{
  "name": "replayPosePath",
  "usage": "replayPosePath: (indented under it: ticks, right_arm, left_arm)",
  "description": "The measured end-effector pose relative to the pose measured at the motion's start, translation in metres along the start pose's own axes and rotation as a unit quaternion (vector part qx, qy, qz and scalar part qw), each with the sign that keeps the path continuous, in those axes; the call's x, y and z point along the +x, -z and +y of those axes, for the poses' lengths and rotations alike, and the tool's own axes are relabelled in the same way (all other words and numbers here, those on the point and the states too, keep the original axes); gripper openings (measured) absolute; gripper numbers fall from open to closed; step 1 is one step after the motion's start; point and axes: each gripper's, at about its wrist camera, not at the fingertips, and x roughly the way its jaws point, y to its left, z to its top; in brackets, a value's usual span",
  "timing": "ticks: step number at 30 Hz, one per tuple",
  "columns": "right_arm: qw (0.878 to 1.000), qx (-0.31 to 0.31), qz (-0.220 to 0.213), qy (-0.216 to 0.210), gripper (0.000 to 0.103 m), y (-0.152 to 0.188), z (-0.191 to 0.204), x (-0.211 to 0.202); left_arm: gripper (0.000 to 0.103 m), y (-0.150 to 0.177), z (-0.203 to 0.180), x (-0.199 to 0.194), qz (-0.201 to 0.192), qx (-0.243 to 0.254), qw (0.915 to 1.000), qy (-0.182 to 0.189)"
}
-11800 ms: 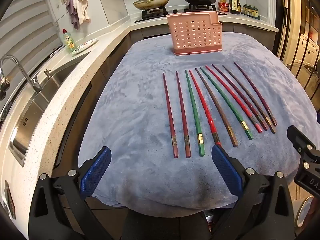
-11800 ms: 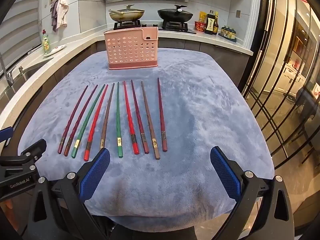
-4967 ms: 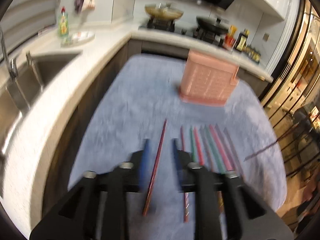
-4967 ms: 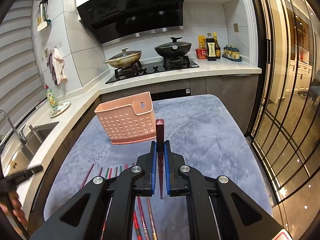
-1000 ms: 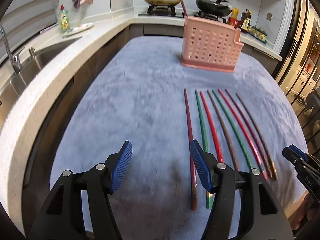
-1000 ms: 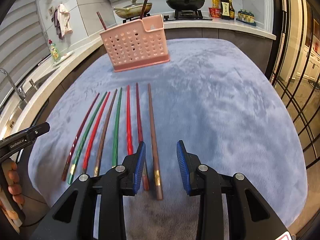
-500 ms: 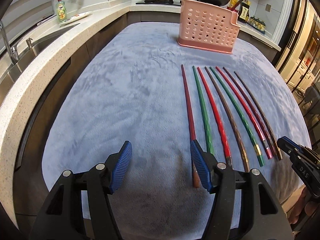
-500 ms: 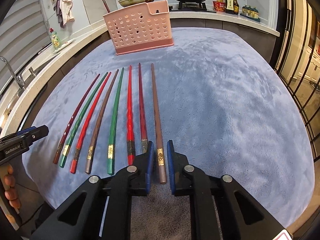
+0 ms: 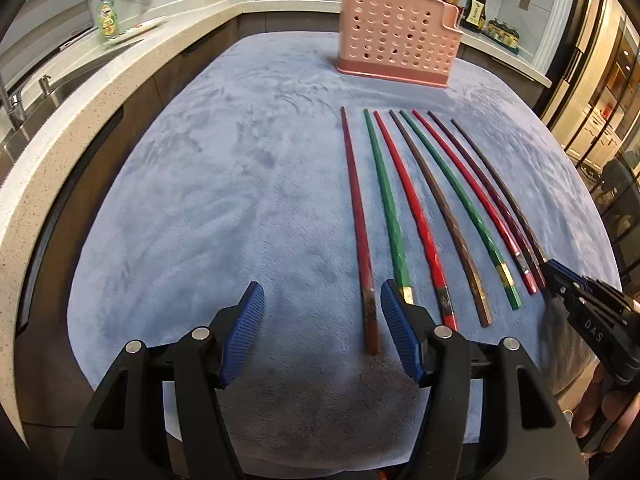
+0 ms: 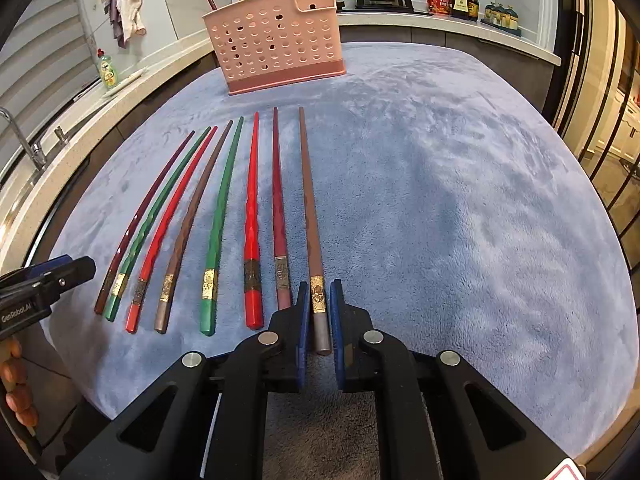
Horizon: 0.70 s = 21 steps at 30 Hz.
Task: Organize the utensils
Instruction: 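Move the right tool back and grasp the brown chopstick, then grasp a dark red chopstick with the left tool while the right tool lifts the brown one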
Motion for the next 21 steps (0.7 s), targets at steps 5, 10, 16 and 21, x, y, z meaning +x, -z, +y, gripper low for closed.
replayPosePath:
  ticks: [5,10,16,21]
  right_arm:
    - [1.0,0.0,0.0,0.0,0.009,0.0,0.0,0.0]
    - [1.0,-0.001,0.0,0.001,0.009,0.0,0.0,0.001]
    - [1.0,-0.001,0.0,0.001,0.009,0.0,0.0,0.001]
    - [1.0,-0.001,0.0,0.001,0.009,0.0,0.001,0.001]
  left_arm:
    - [0.058,0.004,-0.005,0.008,0.012,0.006,0.9999,0.001]
    - [0.057,0.009,-0.007,0.015,0.022,0.012,0.9997,-0.004]
    - [0.049,0.009,-0.006,0.017,0.021,0.017,0.9996,-0.006]
    - [0.019,0.008,-0.001,0.016,0.02,0.009,0.9997,-0.005]
